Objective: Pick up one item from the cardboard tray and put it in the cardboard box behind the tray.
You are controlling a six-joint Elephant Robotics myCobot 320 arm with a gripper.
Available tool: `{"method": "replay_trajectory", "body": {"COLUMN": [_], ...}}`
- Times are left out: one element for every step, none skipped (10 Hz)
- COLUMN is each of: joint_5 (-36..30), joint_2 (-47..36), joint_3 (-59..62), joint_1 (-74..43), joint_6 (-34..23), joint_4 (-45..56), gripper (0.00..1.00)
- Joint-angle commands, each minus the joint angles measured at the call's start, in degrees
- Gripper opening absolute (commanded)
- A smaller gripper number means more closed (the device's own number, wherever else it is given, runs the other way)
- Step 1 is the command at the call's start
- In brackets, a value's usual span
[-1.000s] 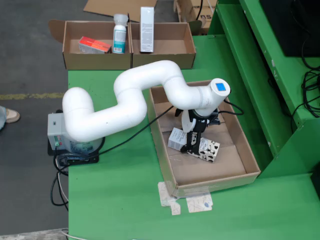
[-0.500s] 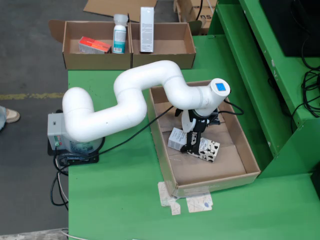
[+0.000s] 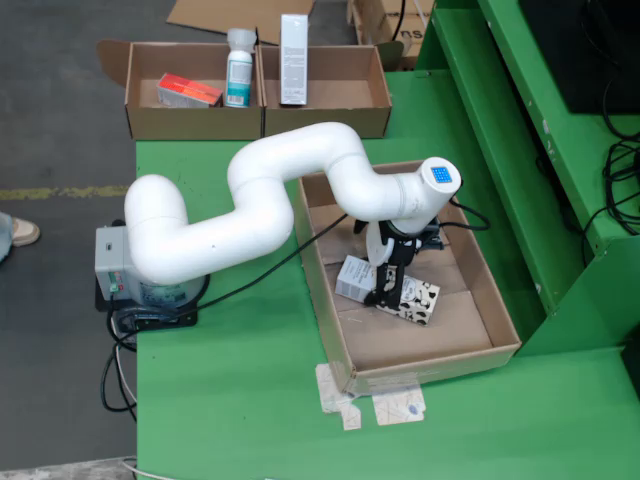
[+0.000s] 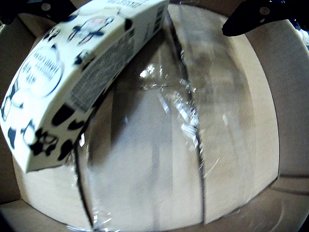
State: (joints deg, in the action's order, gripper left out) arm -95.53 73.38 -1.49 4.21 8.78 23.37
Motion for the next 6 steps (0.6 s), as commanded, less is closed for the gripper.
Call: {"method": "replay_trajectory", "body": {"joint_5": [1.53, 1.53, 2.59, 3.88, 3.88, 6.87], "joint_2": [0.15, 0.15, 0.88, 2.12, 2.12, 4.03], "joint_3": [1.49, 1.49, 1.49, 1.49, 1.49, 1.49], "joint_1": [-1.64, -1.64, -1.91, -2.3, -2.3, -2.66], "joint_6": [0.19, 0.19, 0.52, 0.51, 0.51, 0.59], "joint_4": [-11.57, -11.57, -16.0, -21.97, -21.97, -30.43], "gripper": [1.0, 1.0, 1.0, 1.0, 1.0, 1.0]}}
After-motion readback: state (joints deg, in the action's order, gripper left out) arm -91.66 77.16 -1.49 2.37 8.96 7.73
